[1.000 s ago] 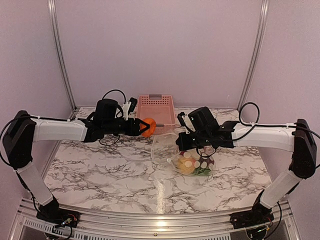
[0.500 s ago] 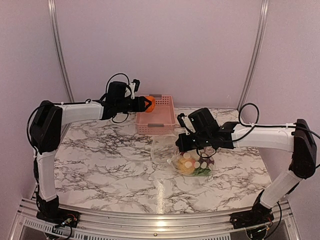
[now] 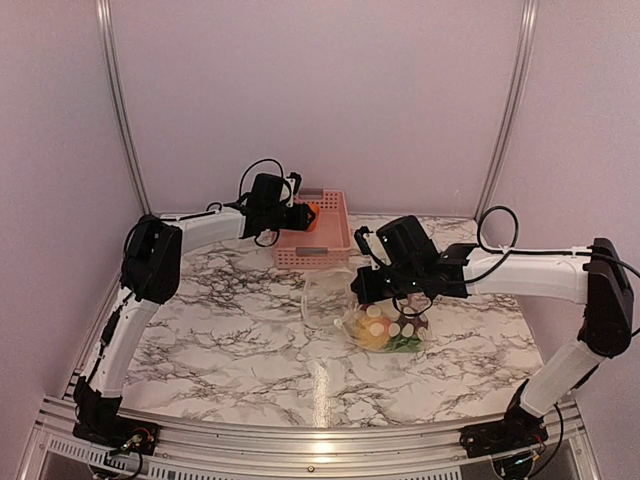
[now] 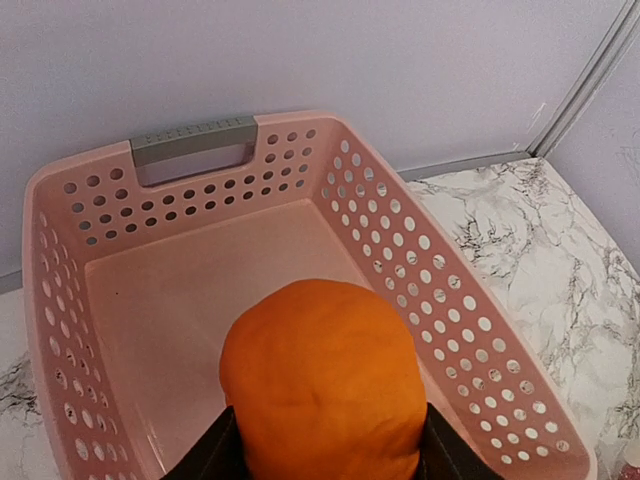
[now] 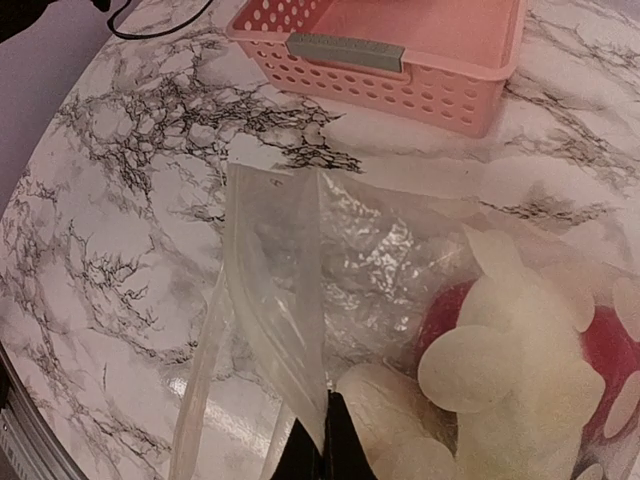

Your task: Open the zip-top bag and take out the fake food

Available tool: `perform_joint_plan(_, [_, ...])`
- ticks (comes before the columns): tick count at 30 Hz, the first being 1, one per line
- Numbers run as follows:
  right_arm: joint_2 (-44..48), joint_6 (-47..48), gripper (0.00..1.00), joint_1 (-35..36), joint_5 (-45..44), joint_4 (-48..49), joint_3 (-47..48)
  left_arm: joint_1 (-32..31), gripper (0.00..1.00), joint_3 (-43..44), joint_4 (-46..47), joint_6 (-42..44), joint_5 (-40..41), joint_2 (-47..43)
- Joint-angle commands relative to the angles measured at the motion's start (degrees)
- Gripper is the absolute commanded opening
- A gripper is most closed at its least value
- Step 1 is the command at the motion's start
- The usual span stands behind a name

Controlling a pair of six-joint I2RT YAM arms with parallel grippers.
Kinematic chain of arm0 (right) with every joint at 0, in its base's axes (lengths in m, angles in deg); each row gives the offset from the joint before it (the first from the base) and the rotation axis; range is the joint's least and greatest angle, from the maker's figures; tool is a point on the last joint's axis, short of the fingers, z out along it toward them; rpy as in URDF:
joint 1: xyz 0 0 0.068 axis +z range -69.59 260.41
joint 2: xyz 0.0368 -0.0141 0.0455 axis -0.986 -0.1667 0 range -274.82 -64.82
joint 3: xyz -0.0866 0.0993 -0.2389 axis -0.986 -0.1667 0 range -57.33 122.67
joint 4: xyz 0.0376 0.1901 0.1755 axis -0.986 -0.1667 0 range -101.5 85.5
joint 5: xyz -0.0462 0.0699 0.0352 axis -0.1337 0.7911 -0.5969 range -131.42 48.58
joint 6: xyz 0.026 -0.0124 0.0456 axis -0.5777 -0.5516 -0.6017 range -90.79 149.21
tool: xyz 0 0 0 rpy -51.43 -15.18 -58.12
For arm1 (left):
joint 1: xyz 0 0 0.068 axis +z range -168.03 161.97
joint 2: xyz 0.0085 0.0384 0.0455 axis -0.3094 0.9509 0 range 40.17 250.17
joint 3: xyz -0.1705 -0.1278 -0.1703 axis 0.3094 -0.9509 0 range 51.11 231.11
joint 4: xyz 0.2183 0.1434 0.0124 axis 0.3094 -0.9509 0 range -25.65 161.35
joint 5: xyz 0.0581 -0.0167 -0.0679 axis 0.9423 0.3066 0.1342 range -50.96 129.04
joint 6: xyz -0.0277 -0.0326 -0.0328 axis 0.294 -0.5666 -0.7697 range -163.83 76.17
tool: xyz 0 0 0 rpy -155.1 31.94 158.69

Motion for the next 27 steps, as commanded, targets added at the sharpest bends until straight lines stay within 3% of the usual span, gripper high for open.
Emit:
perform_joint_plan(1, [0.75,-0.18,0.00,-0.63,-0.03,0.71,-0.17,0.05,0.39,5.82,-2.92,2.19,2.64,4.82])
perform_joint_plan(5, [0.70,-0.21,0.00,-0.65,-0.04,0.62,0.14,0.05,0.43,10.46,-3.15,2.39,3.45,8.39])
perform_joint_plan(15, [1.16,-0.35,0.00,-0.67,-0.04,0.58,-0.15,0.90,0.91,13.20,-1.85,1.36,4.04,7.33])
perform_joint_plan(21, [1.43,-0.52,0.00,-0.66,0.03,1.29,-0.77,1.27,0.96,10.11,-1.89,2.27,3.91,1.15])
perform_joint_plan(27, [1.42,-0.56,0.00,-0.65,2.72,1.93,-1.10,1.26,0.97,-0.26,2.41,2.40,2.04,-8.23])
